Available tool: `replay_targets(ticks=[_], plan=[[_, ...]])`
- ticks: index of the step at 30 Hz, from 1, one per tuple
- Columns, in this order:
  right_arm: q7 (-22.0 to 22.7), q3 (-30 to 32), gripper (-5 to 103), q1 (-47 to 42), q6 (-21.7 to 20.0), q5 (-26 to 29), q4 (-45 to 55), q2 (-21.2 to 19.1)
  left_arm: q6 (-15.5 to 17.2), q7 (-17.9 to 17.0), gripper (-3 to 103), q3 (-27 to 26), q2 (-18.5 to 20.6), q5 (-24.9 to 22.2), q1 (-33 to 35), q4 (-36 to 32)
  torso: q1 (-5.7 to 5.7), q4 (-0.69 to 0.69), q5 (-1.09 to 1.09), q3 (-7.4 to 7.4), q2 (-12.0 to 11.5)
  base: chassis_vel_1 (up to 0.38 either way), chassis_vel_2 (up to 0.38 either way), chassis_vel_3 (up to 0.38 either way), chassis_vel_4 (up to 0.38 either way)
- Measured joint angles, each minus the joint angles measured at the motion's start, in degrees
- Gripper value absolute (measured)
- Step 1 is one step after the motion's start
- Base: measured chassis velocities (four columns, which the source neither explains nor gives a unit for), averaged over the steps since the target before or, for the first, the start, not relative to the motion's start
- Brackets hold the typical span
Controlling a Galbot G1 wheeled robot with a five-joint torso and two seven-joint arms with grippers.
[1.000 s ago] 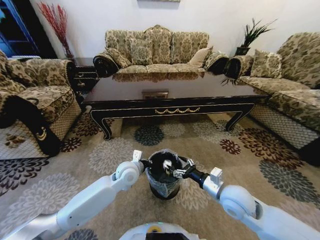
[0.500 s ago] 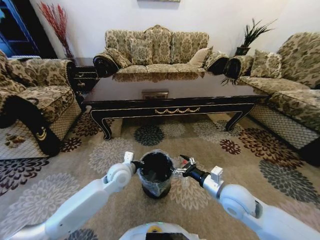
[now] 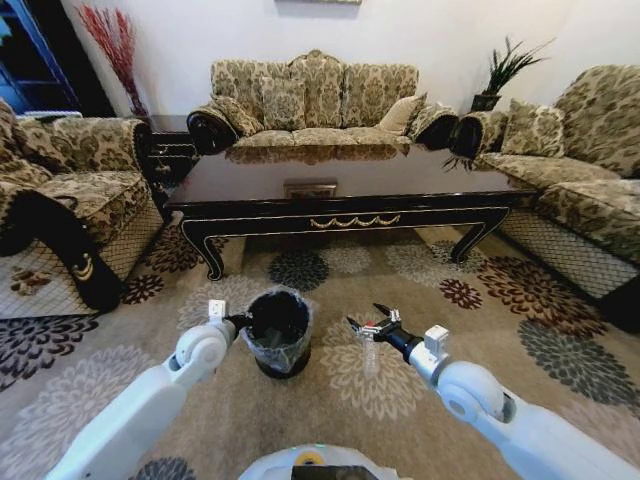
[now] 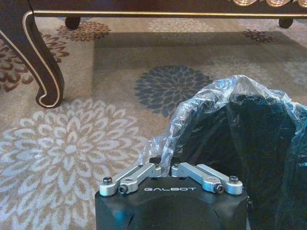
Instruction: Move to the front of the table and pick up the trash from the floor, then place it into the trash bin.
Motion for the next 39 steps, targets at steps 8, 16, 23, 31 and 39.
replay_targets(ticks=[8, 16, 23, 31, 39], plan=[[3.48, -5.23, 100, 4.25, -4.92, -5.72, -14.21, 4.58, -0.30, 0.88, 4, -0.42, -0.18, 0.22, 1.77, 0.56, 0.00, -0.01, 0.03, 0.01, 0.00, 0.000, 0.000, 0.000, 0.000], [4.67, -13.07, 100, 12.01, -6.14, -6.92, -23.26, 9.64, -0.46, 0.28, 4, -1.94, 0.85, 0.09, 3.56, -0.83, 0.00, 0.03, 0.01, 0.00, 0.00, 0.000, 0.000, 0.000, 0.000], [4.86, -16.71, 100, 15.99, -6.09, -8.16, -30.31, 12.62, -0.46, -0.55, 4, -1.94, 0.93, -0.02, 4.68, -1.88, 0.00, 0.02, 0.00, 0.00, 0.00, 0.000, 0.000, 0.000, 0.000], [3.99, -18.14, 100, 19.58, -4.78, -10.62, -41.50, 18.45, -0.45, -1.08, 4, -0.80, 0.85, 0.56, 5.01, -2.43, 0.00, 0.01, 0.00, 0.00, 0.00, 0.000, 0.000, 0.000, 0.000], [3.72, -18.68, 100, 20.43, -4.92, -9.56, -44.37, 20.69, -0.46, -1.13, 4, -0.94, 1.34, -0.06, 5.33, -2.93, 0.00, 0.02, 0.00, 0.00, 0.00, 0.000, 0.000, 0.000, 0.000]])
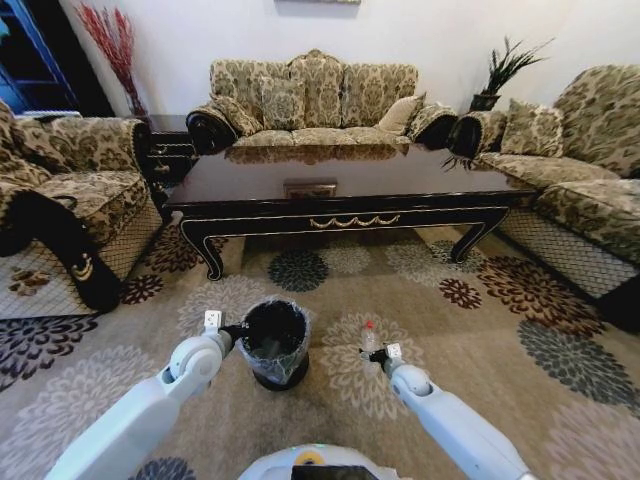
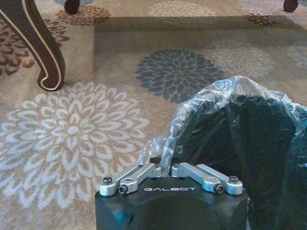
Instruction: Move to the front of the table and pick up the trash from the floor, then place it into the trash bin.
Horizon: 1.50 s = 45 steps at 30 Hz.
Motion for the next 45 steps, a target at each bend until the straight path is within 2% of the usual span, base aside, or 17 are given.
replay_targets(ticks=[5, 9, 11, 14, 18, 20, 24, 29, 31, 39, 45], plan=[[-0.92, 0.06, 101, 0.15, 0.53, -0.73, -1.65, 0.06, 0.00, -0.41, 4, -0.13, 0.72, -0.24, 0.02, -0.37, 0.00, 0.00, 0.01, 0.00, 0.01, 0.000, 0.000, 0.000, 0.000], [-1.65, -0.12, 94, 0.18, 0.58, -1.25, -2.38, 0.07, -0.03, -0.69, 4, -0.16, 0.59, -0.73, -0.01, -0.44, 0.00, 0.00, 0.01, 0.00, 0.00, 0.000, 0.000, 0.000, 0.000], [-2.09, -0.24, 84, 0.12, 0.58, -1.34, -2.77, 0.06, -0.10, -1.12, 4, -0.11, 0.33, -0.94, -0.02, -0.44, 0.00, 0.00, 0.00, 0.00, 0.00, 0.000, 0.000, 0.000, 0.000], [-2.23, -0.35, 78, 0.06, 0.62, -1.61, -3.24, 0.06, -0.11, -1.25, 4, -0.04, 0.22, -1.06, -0.01, -0.44, 0.00, 0.00, 0.01, 0.00, 0.00, 0.000, 0.000, 0.000, 0.000], [-2.52, -0.24, 56, -0.16, 0.76, -1.88, -3.55, -0.02, -0.11, -1.27, 4, 0.12, 0.26, -1.10, -0.02, -0.21, 0.00, 0.01, 0.00, 0.00, 0.00, 0.000, 0.000, 0.000, 0.000], [-2.57, -0.08, 56, -0.33, 0.79, -1.94, -3.38, -0.15, -0.11, -1.27, 4, 0.18, 0.28, -1.10, -0.01, -0.21, 0.00, 0.01, 0.01, 0.00, 0.00, 0.000, 0.000, 0.000, 0.000], [-2.62, 1.01, 38, -1.14, 0.96, -1.89, -2.17, -1.11, -0.05, -1.26, 4, 0.72, 0.02, -1.10, -0.01, -0.09, 0.00, 0.00, 0.01, 0.00, 0.00, 0.000, 0.000, 0.000, 0.000], [-2.53, 1.98, 32, -1.67, 1.03, -1.71, -1.07, -1.76, 0.01, -1.22, 4, 1.23, -0.32, -1.05, -0.13, -0.01, 0.00, -0.01, 0.01, 0.00, 0.00, 0.000, 0.000, 0.000, 0.000], [-2.33, 2.83, 25, -2.12, 1.05, -1.44, 0.11, -2.24, 0.07, -1.20, 4, 1.55, -0.45, -0.95, -0.19, 0.03, 0.00, 0.00, 0.02, 0.00, 0.00, 0.000, 0.000, 0.000, 0.000], [-1.61, 6.37, 24, -5.67, 2.30, -0.16, 8.47, -5.41, 0.29, -0.34, 4, 2.96, -0.94, -0.14, -0.72, 0.26, 0.00, 0.00, 0.01, 0.00, 0.00, 0.000, 0.000, 0.000, 0.000], [-0.71, 9.42, 24, -9.41, 2.71, 3.57, 22.30, -9.52, 0.66, -0.07, 4, 4.69, -1.15, 0.03, -1.78, 0.40, 0.00, -0.03, 0.00, 0.00, 0.00, 0.000, 0.000, 0.000, 0.000]])
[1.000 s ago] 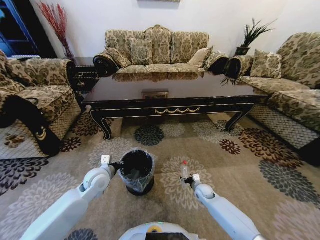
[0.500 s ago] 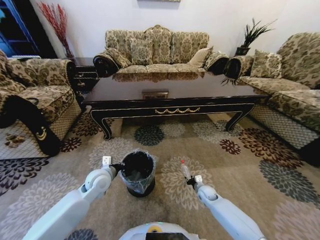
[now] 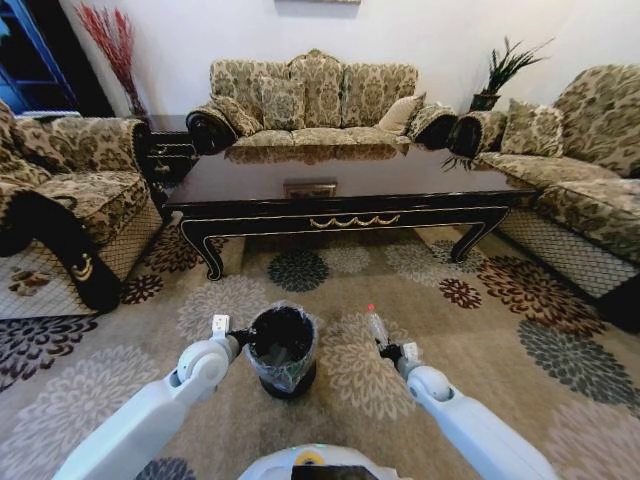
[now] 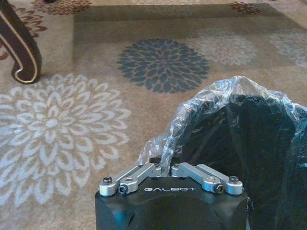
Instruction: Move to the front of the table and pick up the trash from the floor, then place it into the trash bin.
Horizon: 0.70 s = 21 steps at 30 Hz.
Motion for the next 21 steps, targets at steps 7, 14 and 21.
replay_targets(ticks=[7, 14, 21], plan=[[0.90, 0.49, 24, 0.24, 0.23, 5.13, 13.93, -4.11, 0.25, -1.81, 4, 2.19, -0.87, 0.11, -1.17, -0.33, 0.00, 0.03, 0.00, 0.00, 0.00, 0.000, 0.000, 0.000, 0.000], [0.80, 1.04, 24, 0.41, 1.08, 7.48, 23.78, -6.76, 1.00, -3.30, 4, 6.71, -2.35, -0.90, -6.22, 0.66, 0.00, 0.02, -0.01, 0.00, 0.00, 0.000, 0.000, 0.000, 0.000], [-2.47, 1.72, 24, -1.21, 2.91, 5.91, 27.22, -7.95, 1.26, -3.31, 4, 10.82, -2.69, -2.29, -11.22, 1.84, 0.00, 0.03, 0.01, 0.00, 0.00, 0.000, 0.000, 0.000, 0.000]])
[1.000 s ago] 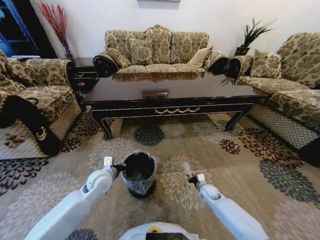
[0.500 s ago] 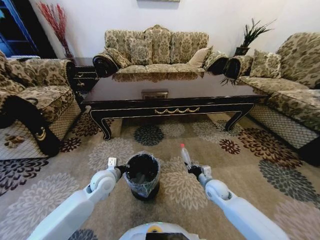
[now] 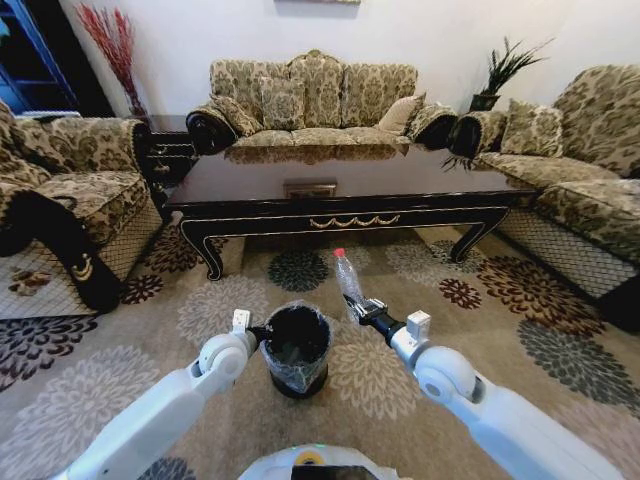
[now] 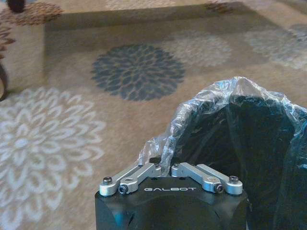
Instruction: Move to the front of the table and pick up the trash from the floor, then place it into the trash bin.
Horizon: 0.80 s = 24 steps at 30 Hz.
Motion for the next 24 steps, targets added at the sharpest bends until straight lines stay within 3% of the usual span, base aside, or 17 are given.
replay_targets(ticks=[7, 17, 19, 21, 23, 24], plan=[[-2.78, -0.88, 24, -1.63, 1.62, -1.76, 1.62, -0.37, -0.41, -1.35, 4, 6.79, -2.57, -2.19, -6.57, 0.55, 0.00, -0.02, 0.01, 0.00, 0.00, 0.000, 0.000, 0.000, 0.000], [-4.57, -2.06, 21, -3.96, 1.96, -5.31, 0.87, 0.38, -0.41, -2.00, 4, 8.62, -3.94, -3.21, -7.49, -0.56, 0.00, 0.00, 0.00, 0.00, 0.00, 0.000, 0.000, 0.000, 0.000], [-4.92, -2.20, 32, -4.15, 1.83, -5.47, 0.80, 0.45, -0.41, -2.00, 4, 8.36, -3.90, -3.21, -7.23, -0.56, 0.00, 0.00, 0.00, 0.00, 0.00, 0.000, 0.000, 0.000, 0.000], [-5.04, -2.20, 32, -4.22, 1.76, -5.50, 0.80, 0.45, -0.41, -2.00, 4, 8.14, -3.88, -3.22, -7.05, -0.57, 0.00, 0.00, -0.01, 0.00, 0.00, 0.000, 0.000, 0.000, 0.000], [-5.11, -2.14, 42, -4.37, 1.60, -5.46, 0.80, 0.37, -0.42, -2.00, 4, 7.59, -3.78, -3.11, -6.51, -0.56, 0.00, 0.00, 0.00, 0.00, 0.00, 0.000, 0.000, 0.000, 0.000], [-5.11, -2.14, 42, -4.37, 1.60, -5.46, 0.80, 0.37, -0.42, -2.00, 4, 7.59, -3.78, -3.11, -6.51, -0.56, 0.00, 0.00, 0.00, 0.00, 0.00, 0.000, 0.000, 0.000, 0.000]])
